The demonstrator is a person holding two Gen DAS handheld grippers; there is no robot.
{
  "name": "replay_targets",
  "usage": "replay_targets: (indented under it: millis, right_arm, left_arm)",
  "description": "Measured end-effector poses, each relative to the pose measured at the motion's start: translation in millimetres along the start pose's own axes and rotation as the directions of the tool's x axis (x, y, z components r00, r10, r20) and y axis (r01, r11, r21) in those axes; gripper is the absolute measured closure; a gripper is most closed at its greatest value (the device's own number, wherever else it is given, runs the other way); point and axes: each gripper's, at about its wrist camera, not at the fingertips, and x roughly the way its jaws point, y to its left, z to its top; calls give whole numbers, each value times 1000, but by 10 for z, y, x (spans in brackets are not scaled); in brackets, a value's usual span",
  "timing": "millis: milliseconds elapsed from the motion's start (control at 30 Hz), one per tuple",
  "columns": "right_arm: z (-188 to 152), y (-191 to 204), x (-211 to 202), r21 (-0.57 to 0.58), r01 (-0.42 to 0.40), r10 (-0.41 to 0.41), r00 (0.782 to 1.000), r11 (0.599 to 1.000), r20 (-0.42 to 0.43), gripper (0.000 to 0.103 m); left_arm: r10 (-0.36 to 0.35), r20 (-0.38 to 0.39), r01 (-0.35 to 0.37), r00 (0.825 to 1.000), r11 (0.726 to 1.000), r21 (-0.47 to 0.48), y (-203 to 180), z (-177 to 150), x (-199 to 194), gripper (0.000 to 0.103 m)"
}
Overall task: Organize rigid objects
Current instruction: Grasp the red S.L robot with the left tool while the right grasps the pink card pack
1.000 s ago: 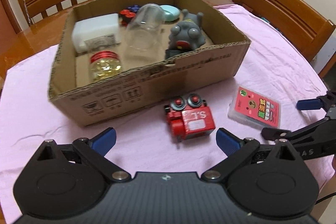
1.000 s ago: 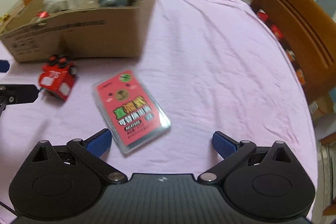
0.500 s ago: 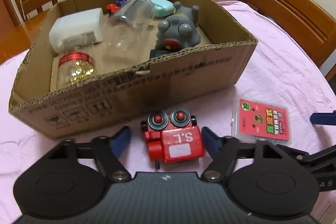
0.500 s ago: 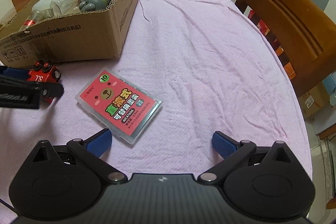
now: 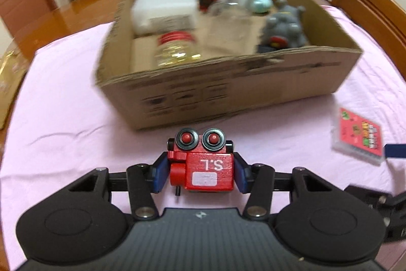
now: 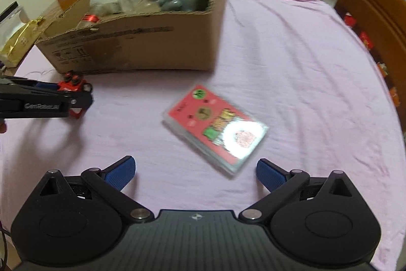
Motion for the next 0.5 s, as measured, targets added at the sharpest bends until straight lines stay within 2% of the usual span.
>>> replay_targets:
  millis: [133, 267, 333, 500]
  right_arm:
    - [88, 67, 68, -7, 4, -4, 1000, 1000, 13, 0]
    - [189, 109, 117, -4, -10, 10, 1000, 1000, 24, 0]
    - [232, 118, 149, -11, -11, 11, 999, 1000, 30, 0]
    - [348, 214, 253, -62, 6, -3, 999, 998, 40, 0]
  left_arm:
    - [25, -2, -25, 1000, 1000, -18, 153, -48, -23, 52]
    - [11, -3, -11, 1000, 999, -31, 238, -88, -36, 50]
    - [11, -2, -11, 1000, 999, -35, 254, -78, -36, 45]
    - [0, -1, 0, 1000, 999, -43, 284, -83, -24, 42]
